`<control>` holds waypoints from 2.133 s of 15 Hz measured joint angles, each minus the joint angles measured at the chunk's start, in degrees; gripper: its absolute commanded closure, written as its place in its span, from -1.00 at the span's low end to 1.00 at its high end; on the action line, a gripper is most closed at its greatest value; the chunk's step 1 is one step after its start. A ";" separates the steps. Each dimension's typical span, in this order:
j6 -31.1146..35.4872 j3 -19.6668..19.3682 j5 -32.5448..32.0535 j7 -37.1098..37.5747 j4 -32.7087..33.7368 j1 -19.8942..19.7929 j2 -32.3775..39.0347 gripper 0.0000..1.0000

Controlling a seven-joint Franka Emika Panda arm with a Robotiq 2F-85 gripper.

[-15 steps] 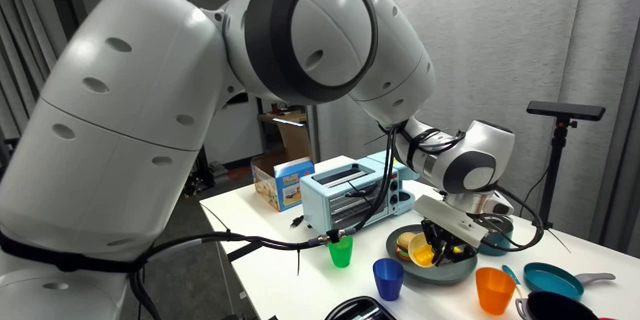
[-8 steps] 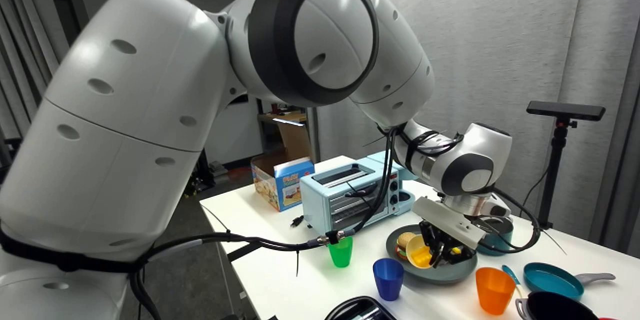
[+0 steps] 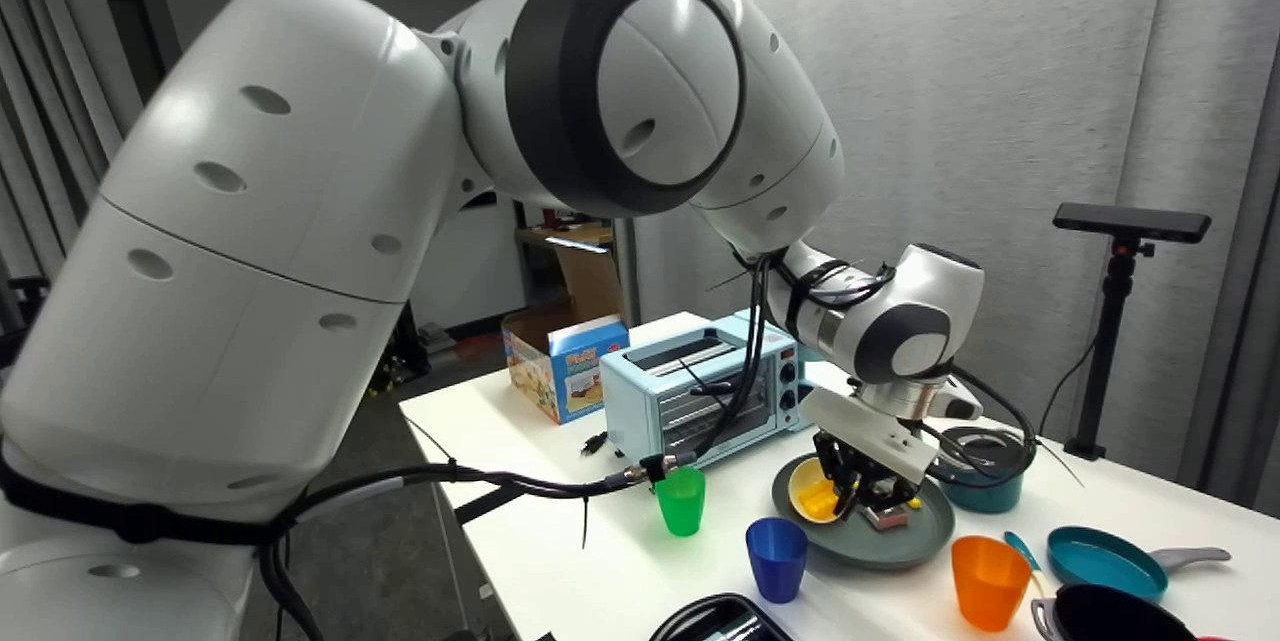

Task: Pour the contents in the bowl into the blue cup

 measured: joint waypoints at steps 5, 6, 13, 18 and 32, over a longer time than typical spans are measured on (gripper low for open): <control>-0.01 0.80 0.00 -2.55 -0.25 0.27 -0.08 0.96; -0.01 0.87 0.00 -3.24 -0.38 0.27 -0.13 0.96; -0.01 1.30 0.00 -8.48 -4.70 0.26 -3.06 0.96; 0.34 1.79 -0.07 -10.46 -8.20 0.26 -4.49 0.96; 10.01 3.88 -0.75 -14.71 -12.70 0.32 -5.05 0.96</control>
